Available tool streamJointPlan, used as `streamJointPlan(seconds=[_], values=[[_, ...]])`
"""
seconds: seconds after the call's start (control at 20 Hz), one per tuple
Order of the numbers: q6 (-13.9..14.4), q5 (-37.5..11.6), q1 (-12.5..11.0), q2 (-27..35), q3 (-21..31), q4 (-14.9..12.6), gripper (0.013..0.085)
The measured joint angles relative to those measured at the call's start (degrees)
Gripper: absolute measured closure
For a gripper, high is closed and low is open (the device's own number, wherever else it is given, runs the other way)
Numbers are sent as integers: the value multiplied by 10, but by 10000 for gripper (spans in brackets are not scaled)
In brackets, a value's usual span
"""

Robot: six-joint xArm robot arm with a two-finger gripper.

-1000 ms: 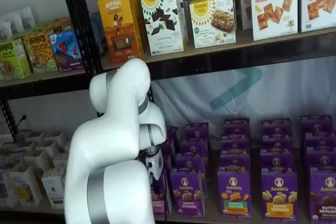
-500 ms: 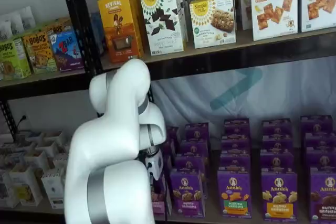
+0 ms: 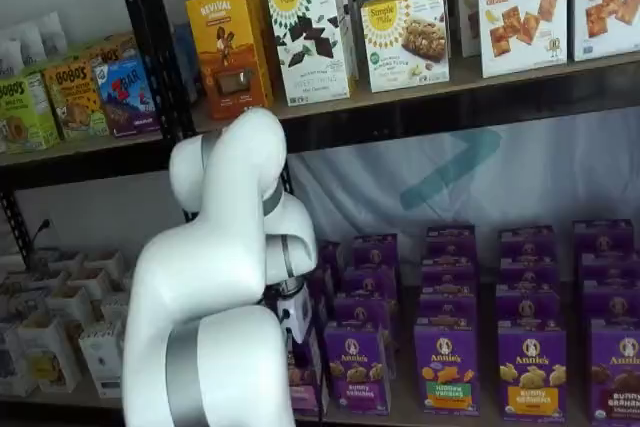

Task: Pick up the purple box with a pink patch in the middle, on the bottom shelf, the first box from the left

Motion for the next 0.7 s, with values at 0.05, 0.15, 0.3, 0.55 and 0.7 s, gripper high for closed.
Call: streamJointPlan(seconds=[0.05, 0.15, 0.3, 0.55, 0.7], values=[[-1, -1, 0, -2, 3, 0, 610], [-5, -1, 0, -5, 7, 6, 650], [-6, -1, 1, -10, 13, 7, 690], [11, -3, 7, -29, 37, -4, 690], [24, -9, 11, -46, 63, -14, 690]])
